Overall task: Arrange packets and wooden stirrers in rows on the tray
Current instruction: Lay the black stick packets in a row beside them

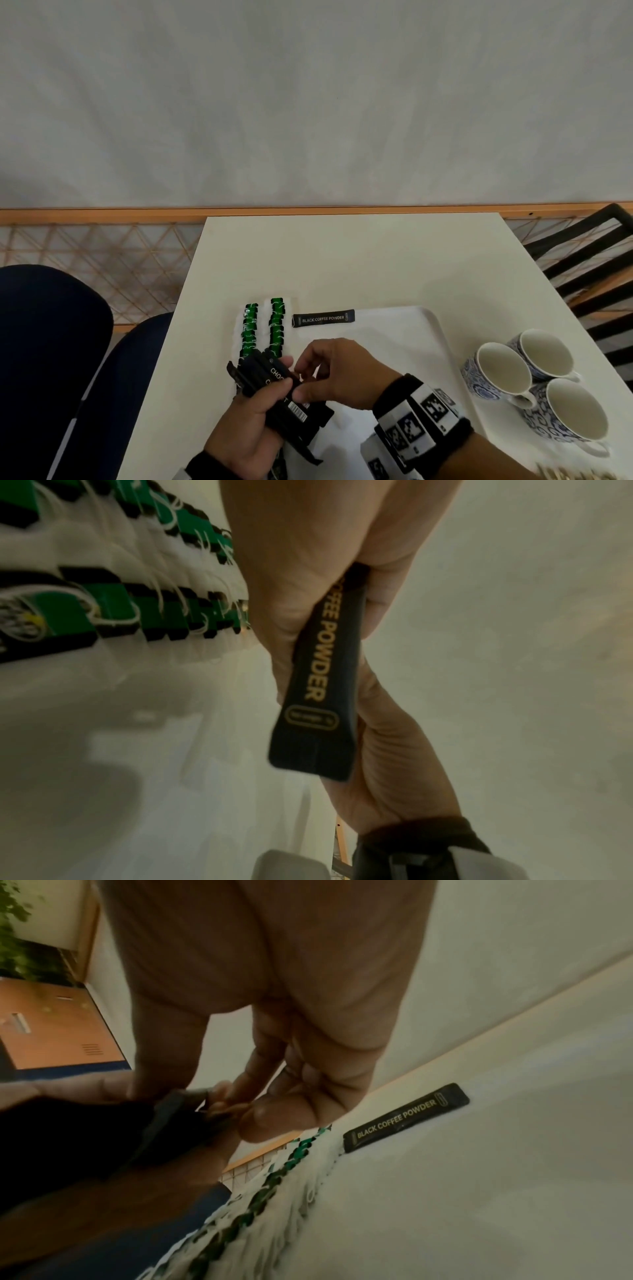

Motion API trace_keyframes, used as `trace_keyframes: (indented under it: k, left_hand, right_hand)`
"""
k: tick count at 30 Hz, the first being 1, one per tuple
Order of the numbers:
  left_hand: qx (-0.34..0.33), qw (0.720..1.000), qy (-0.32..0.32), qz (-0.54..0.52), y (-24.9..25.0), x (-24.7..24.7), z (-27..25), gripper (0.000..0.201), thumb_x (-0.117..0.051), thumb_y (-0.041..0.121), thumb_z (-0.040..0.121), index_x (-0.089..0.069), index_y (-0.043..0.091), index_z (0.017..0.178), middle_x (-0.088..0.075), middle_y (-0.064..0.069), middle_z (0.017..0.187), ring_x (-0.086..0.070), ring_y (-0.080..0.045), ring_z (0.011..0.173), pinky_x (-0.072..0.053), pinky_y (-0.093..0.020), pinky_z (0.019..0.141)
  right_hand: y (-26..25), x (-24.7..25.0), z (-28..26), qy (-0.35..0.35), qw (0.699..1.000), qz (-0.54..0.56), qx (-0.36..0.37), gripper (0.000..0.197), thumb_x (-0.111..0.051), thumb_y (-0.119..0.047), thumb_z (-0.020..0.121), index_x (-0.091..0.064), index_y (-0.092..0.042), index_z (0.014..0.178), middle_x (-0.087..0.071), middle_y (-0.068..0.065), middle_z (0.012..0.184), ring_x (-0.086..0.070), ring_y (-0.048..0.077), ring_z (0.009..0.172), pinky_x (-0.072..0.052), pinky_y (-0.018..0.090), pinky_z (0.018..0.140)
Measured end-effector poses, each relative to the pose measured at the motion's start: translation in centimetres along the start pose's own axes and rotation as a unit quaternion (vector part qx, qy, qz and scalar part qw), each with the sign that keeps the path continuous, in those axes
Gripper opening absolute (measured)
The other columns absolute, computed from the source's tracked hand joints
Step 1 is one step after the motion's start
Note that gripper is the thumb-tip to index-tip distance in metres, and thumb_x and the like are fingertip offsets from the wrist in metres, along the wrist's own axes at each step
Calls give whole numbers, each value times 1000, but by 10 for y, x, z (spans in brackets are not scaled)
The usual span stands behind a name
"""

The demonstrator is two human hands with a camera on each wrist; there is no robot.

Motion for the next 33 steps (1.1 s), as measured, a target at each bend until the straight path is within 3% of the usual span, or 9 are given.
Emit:
trace_keyframes:
  k: [3,5,9,15,21,25,28,30,33]
  left_hand:
    - [-2,1000,-4,-5,-1,-1,-1,33,-44,-4,91,-64,8,115,-71,-20,105,-62,-38,100,-49,-47,82]
    - [0,1000,-14,-10,-1,-2,-2,35,-43,-5,91,-63,8,117,-71,-18,106,-62,-37,102,-48,-47,82]
    - [12,999,-37,-7,-4,-3,-5,44,-49,-4,79,-62,8,120,-69,-20,111,-61,-39,107,-48,-47,82]
    - [16,999,-3,30,-8,3,-1,32,-48,-7,87,-62,0,115,-68,-28,101,-61,-44,96,-50,-48,76]
    - [17,999,-31,-3,-11,-1,-2,47,-52,-3,73,-62,5,119,-68,-25,109,-64,-42,100,-50,-48,83]
    - [26,999,-28,-16,-13,-2,-2,49,-52,-4,73,-61,4,120,-67,-27,111,-61,-43,105,-49,-48,85]
    - [31,999,-6,-2,-13,1,0,43,-55,-5,73,-62,0,116,-67,-30,107,-61,-45,102,-49,-50,82]
    - [36,999,13,8,-12,4,2,32,-54,-7,81,-62,-2,112,-66,-32,104,-61,-47,101,-50,-52,82]
    - [33,999,32,0,-11,10,6,26,-49,-8,88,-59,-5,113,-67,-31,105,-64,-47,98,-51,-53,81]
  right_hand:
    - [0,0,-1,14,1000,-16,1,23,-83,-36,72,-65,-35,85,-59,-23,72,-52,-4,64,-40,8,58]
    - [0,-2,0,13,1000,-8,7,20,-82,-34,74,-69,-31,89,-61,-17,78,-54,-2,67,-43,10,62]
    - [4,-2,2,13,1000,5,0,10,-77,-29,79,-68,-29,83,-63,-13,70,-56,-3,63,-46,13,64]
    - [3,-1,1,15,1000,-21,-3,17,-71,-23,82,-61,-32,72,-61,-13,66,-54,-3,60,-47,13,62]
    - [6,0,-1,8,999,-31,-16,16,-74,-23,79,-70,-22,94,-64,-13,70,-58,-4,62,-44,10,60]
    - [5,0,-2,6,998,-51,-21,16,-73,-22,79,-71,-20,94,-62,-14,69,-58,-2,63,-45,11,61]
    - [4,1,-1,5,997,-66,-28,8,-72,-22,79,-67,-26,83,-60,-14,71,-57,-1,65,-49,14,64]
    - [6,3,1,13,998,-38,-44,13,-73,-21,79,-64,-29,75,-63,-12,72,-58,2,64,-51,16,62]
    - [11,12,3,39,997,12,-73,6,-73,-21,79,-70,-26,81,-70,-7,78,-61,3,67,-52,19,65]
Point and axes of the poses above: each hand's wrist, its own z-axis towards the middle knuckle, its own x-axis out of the back of the hand, y = z × x, the point moved 5 cm from there along z, towards the middle knuckle
